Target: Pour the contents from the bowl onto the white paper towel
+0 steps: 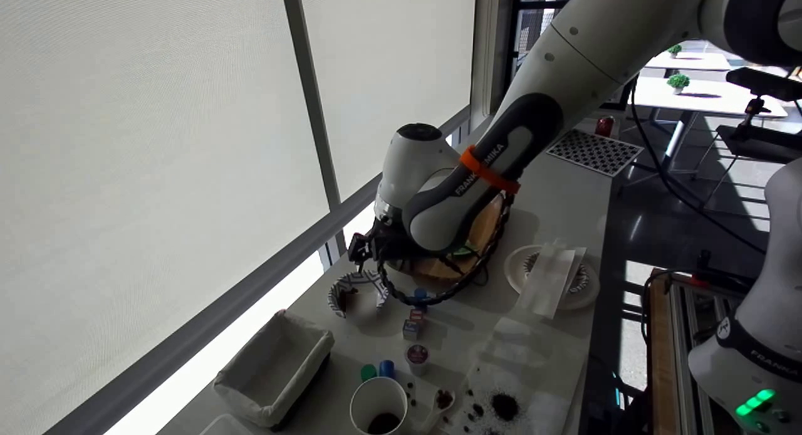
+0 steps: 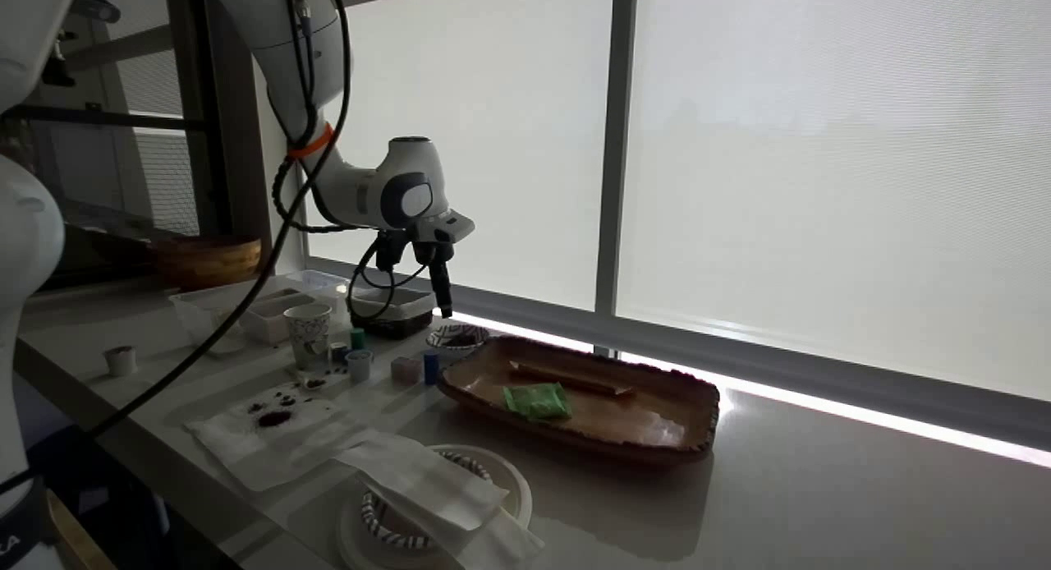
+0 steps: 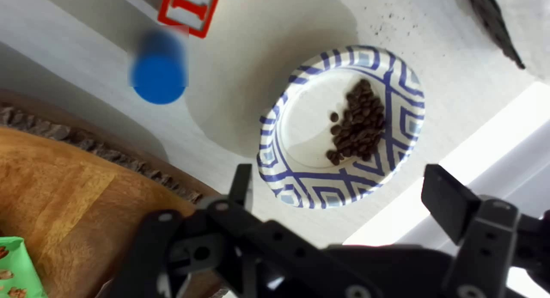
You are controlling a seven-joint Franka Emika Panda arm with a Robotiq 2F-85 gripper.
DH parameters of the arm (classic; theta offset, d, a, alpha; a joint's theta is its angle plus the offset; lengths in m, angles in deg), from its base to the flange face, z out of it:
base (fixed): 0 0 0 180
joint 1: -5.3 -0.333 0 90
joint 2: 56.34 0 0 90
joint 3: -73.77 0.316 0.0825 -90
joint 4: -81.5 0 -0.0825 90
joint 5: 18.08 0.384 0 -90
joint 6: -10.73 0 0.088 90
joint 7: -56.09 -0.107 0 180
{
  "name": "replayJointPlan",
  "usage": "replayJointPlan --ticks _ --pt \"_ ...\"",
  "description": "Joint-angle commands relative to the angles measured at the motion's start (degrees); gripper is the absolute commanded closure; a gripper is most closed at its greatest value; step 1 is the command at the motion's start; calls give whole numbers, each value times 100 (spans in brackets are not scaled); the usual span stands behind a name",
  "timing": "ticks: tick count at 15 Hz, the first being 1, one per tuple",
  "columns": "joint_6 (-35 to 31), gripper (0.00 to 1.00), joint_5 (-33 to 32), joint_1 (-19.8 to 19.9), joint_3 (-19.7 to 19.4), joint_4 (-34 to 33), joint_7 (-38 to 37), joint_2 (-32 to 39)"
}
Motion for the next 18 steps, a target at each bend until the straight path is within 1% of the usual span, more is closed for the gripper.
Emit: replayJointPlan --ticks 1,3,5,6,8,18 --pt "956 0 -671 -111 34 464 192 -806" --pt "1723 0 -1264 -167 63 484 36 -1127" --pt "2278 0 -1682 -87 274 464 48 -1363" --pt "1929 0 -1419 142 408 241 54 -1027" --pt "2219 0 -1592 162 517 285 62 -1240" --pt "2245 0 -1657 176 532 370 64 -1291"
